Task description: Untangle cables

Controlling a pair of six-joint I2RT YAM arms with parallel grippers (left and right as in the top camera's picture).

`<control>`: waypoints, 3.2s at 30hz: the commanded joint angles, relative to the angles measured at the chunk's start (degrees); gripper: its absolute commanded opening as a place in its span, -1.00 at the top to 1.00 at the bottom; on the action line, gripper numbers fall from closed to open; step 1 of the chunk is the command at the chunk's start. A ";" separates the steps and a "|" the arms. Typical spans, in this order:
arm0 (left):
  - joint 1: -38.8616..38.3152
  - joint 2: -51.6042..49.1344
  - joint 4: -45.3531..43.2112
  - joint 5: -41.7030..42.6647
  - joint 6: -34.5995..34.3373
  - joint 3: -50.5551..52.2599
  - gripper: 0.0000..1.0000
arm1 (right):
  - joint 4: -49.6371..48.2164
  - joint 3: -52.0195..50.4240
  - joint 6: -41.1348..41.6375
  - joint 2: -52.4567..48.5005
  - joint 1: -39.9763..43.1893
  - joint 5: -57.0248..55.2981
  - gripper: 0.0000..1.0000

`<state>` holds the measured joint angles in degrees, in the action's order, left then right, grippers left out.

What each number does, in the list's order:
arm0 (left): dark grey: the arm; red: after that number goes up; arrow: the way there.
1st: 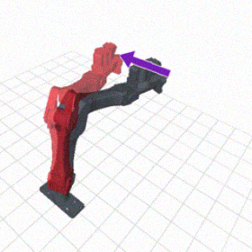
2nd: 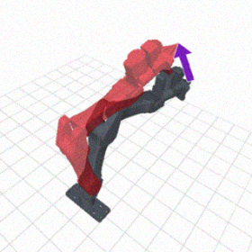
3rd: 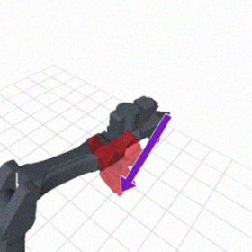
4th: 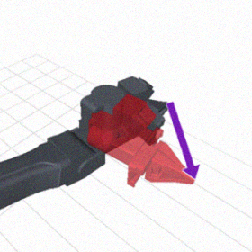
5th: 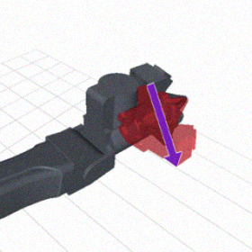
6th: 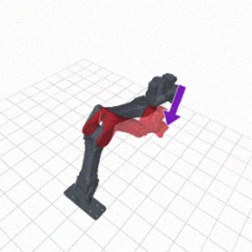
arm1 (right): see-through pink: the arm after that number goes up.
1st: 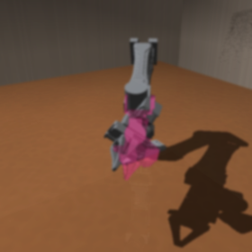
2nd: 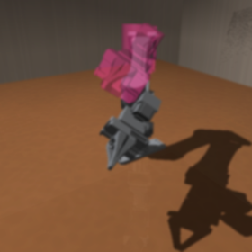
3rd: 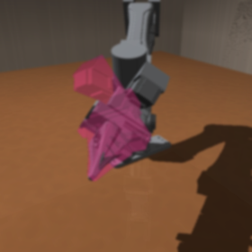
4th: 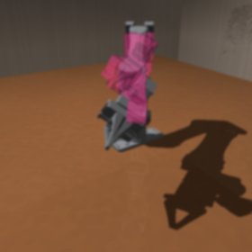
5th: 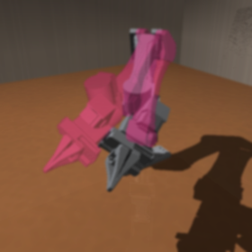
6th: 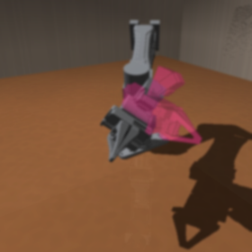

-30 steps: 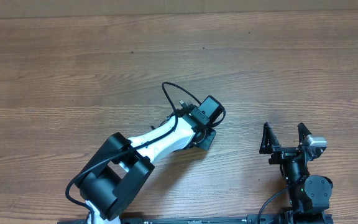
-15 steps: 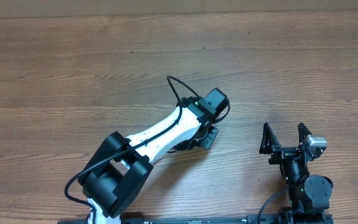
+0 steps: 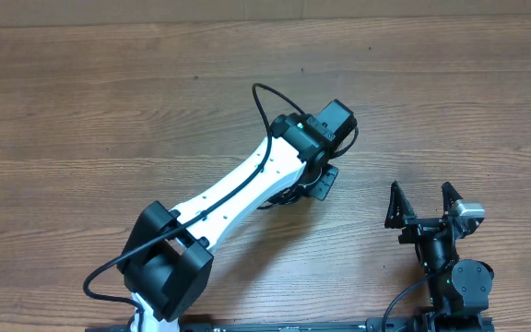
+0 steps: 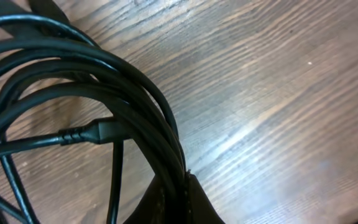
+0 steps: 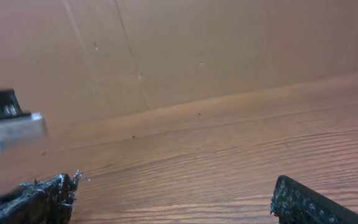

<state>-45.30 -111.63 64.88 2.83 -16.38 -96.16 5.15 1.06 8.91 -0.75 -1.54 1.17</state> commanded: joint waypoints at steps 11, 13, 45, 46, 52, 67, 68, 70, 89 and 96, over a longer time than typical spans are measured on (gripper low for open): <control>0.00 -0.09 14.34 -3.32 1.14 -23.23 0.92 | -0.31 -0.57 -0.35 0.31 0.17 -0.50 -1.00; 0.00 -0.09 16.44 -2.71 0.74 -26.03 0.92 | -0.31 -0.57 -0.35 0.31 0.17 -0.50 -1.00; 29.86 0.02 21.51 71.34 17.40 -40.50 0.91 | -0.31 5.31 18.56 -0.33 0.22 14.86 -1.00; 30.62 0.02 21.88 71.80 19.52 -40.50 0.92 | 2.12 8.11 18.56 -1.31 0.22 15.08 -1.00; 30.62 0.02 22.95 71.73 32.30 -40.50 0.92 | 11.37 19.10 18.51 -9.81 0.22 15.06 -1.00; 30.62 0.02 31.93 61.51 56.70 -40.48 0.92 | 12.68 37.42 18.34 -37.44 0.22 44.26 -1.00; 30.62 0.02 31.93 61.51 56.76 -40.48 0.92 | 12.39 37.42 18.34 -38.12 0.22 45.79 -1.00; 30.62 0.02 31.93 61.42 57.48 -40.48 0.91 | 11.74 37.42 18.86 -39.28 0.22 46.73 -1.00; 26.16 0.00 31.91 46.45 79.62 -40.46 0.92 | -5.68 37.42 45.44 -41.11 0.22 46.53 -1.00; 22.36 0.00 31.91 41.75 79.34 -40.44 0.91 | -5.57 37.42 45.57 -42.71 0.22 43.82 -1.00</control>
<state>-21.89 -111.68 96.73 47.22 60.66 -135.28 -0.05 37.17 53.36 -42.39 -1.52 46.81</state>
